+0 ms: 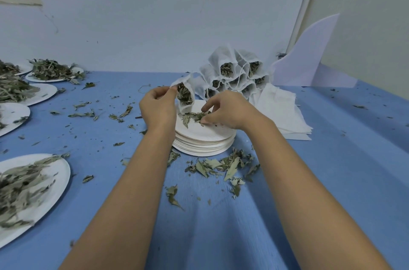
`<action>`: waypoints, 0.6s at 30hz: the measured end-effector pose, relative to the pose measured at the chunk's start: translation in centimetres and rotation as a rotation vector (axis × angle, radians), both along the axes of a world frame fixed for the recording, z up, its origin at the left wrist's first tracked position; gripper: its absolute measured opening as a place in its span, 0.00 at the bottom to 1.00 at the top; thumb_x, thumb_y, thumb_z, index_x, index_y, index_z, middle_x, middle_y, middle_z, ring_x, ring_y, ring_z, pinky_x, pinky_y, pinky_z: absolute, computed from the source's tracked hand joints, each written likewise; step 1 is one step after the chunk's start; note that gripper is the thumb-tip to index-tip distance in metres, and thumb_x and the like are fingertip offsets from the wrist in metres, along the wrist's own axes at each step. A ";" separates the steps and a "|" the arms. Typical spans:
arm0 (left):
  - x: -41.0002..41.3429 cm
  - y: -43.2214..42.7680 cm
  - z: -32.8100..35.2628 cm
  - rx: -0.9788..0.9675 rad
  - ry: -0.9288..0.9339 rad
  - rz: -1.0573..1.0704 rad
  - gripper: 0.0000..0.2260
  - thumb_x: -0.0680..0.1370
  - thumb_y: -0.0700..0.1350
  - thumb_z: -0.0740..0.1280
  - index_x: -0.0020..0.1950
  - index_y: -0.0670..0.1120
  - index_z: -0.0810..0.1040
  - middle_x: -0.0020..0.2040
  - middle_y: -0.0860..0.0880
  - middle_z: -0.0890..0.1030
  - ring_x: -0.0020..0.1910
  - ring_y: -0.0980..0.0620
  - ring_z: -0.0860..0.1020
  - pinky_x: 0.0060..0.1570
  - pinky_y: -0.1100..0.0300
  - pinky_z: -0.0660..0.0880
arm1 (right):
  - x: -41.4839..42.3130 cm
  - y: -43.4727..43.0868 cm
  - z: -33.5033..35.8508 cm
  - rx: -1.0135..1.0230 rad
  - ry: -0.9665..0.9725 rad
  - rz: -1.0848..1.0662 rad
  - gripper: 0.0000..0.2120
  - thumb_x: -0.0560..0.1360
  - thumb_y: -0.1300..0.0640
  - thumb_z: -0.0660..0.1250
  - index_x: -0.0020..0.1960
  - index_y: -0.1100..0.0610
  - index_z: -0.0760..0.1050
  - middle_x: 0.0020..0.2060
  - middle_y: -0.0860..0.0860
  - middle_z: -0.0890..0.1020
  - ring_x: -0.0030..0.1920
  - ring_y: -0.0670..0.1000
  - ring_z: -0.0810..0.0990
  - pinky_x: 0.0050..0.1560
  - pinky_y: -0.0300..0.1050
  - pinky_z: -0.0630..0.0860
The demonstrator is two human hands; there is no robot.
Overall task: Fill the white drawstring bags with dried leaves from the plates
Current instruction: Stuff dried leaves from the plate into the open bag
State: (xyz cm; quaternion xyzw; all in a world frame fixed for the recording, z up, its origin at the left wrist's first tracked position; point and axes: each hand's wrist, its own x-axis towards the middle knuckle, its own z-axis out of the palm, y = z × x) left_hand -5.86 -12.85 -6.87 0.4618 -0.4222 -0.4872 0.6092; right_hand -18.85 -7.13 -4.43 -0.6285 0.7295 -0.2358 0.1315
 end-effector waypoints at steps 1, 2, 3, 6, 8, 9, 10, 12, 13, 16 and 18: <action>0.0 0.0 0.0 0.006 0.002 -0.002 0.03 0.76 0.44 0.70 0.45 0.46 0.78 0.35 0.54 0.76 0.34 0.58 0.73 0.32 0.69 0.70 | 0.0 -0.1 -0.1 -0.024 0.005 -0.003 0.14 0.69 0.52 0.75 0.54 0.53 0.82 0.43 0.49 0.81 0.34 0.41 0.73 0.28 0.26 0.65; 0.0 0.1 0.0 0.011 0.007 -0.005 0.03 0.76 0.44 0.70 0.45 0.46 0.78 0.36 0.53 0.76 0.35 0.57 0.74 0.34 0.66 0.71 | 0.1 -0.1 -0.2 -0.048 0.013 -0.005 0.13 0.69 0.52 0.75 0.53 0.54 0.83 0.40 0.47 0.80 0.34 0.41 0.72 0.27 0.26 0.65; 0.0 0.1 0.0 0.015 0.012 -0.007 0.03 0.76 0.44 0.70 0.44 0.46 0.78 0.36 0.52 0.76 0.36 0.56 0.74 0.36 0.65 0.72 | 0.2 -0.2 -0.3 -0.072 0.029 -0.004 0.12 0.69 0.52 0.75 0.52 0.54 0.83 0.37 0.45 0.79 0.35 0.41 0.72 0.28 0.25 0.65; -0.1 0.2 0.1 0.029 0.019 -0.008 0.04 0.76 0.43 0.70 0.43 0.46 0.77 0.36 0.52 0.76 0.38 0.54 0.74 0.40 0.61 0.73 | 0.4 -0.3 -0.7 -0.134 0.077 0.017 0.10 0.70 0.53 0.75 0.50 0.55 0.84 0.41 0.45 0.80 0.41 0.41 0.71 0.33 0.23 0.65; -0.1 0.2 0.0 0.040 0.028 -0.015 0.04 0.76 0.43 0.70 0.42 0.46 0.77 0.36 0.51 0.76 0.38 0.53 0.74 0.42 0.58 0.74 | 0.4 -0.4 -1.0 -0.146 0.081 0.027 0.09 0.71 0.55 0.74 0.51 0.55 0.84 0.45 0.47 0.83 0.42 0.41 0.72 0.35 0.24 0.66; -0.1 0.1 0.0 0.045 0.032 -0.018 0.04 0.76 0.43 0.70 0.42 0.47 0.77 0.37 0.51 0.76 0.39 0.53 0.74 0.43 0.58 0.75 | 0.5 -0.4 -1.1 -0.144 0.078 0.025 0.09 0.72 0.56 0.73 0.51 0.55 0.84 0.46 0.48 0.84 0.42 0.42 0.74 0.37 0.26 0.67; -0.1 0.1 0.0 0.049 0.034 -0.020 0.05 0.76 0.44 0.69 0.41 0.47 0.76 0.37 0.51 0.76 0.39 0.53 0.74 0.44 0.58 0.75 | 0.7 -0.5 -1.2 -0.145 0.085 0.022 0.09 0.72 0.57 0.72 0.52 0.55 0.84 0.47 0.50 0.85 0.44 0.43 0.76 0.40 0.28 0.68; -0.1 0.1 0.0 0.048 0.029 -0.014 0.05 0.76 0.44 0.69 0.41 0.48 0.76 0.38 0.52 0.77 0.38 0.54 0.75 0.43 0.59 0.75 | 1.2 -0.6 -1.3 -0.159 0.128 0.013 0.12 0.73 0.58 0.71 0.57 0.54 0.82 0.49 0.52 0.85 0.49 0.47 0.80 0.52 0.35 0.72; -0.2 0.0 0.0 0.044 0.029 -0.010 0.05 0.76 0.44 0.69 0.41 0.48 0.76 0.38 0.52 0.77 0.38 0.54 0.75 0.42 0.59 0.75 | 1.5 -0.7 -1.4 -0.165 0.156 0.009 0.13 0.74 0.58 0.70 0.59 0.53 0.81 0.50 0.53 0.85 0.52 0.50 0.80 0.56 0.40 0.74; -0.4 0.0 -0.2 0.037 0.031 0.001 0.06 0.76 0.43 0.69 0.39 0.49 0.76 0.37 0.53 0.77 0.37 0.55 0.76 0.40 0.61 0.74 | 2.4 -0.6 -1.8 -0.187 0.277 0.027 0.15 0.77 0.60 0.65 0.62 0.50 0.79 0.49 0.55 0.84 0.52 0.55 0.80 0.55 0.45 0.74; -0.5 0.0 -0.3 0.037 0.027 0.005 0.06 0.76 0.43 0.69 0.39 0.49 0.76 0.38 0.53 0.78 0.37 0.56 0.76 0.39 0.62 0.73 | 2.9 -0.4 -2.0 -0.185 0.374 0.056 0.16 0.78 0.63 0.62 0.60 0.50 0.80 0.47 0.56 0.84 0.48 0.57 0.79 0.48 0.46 0.76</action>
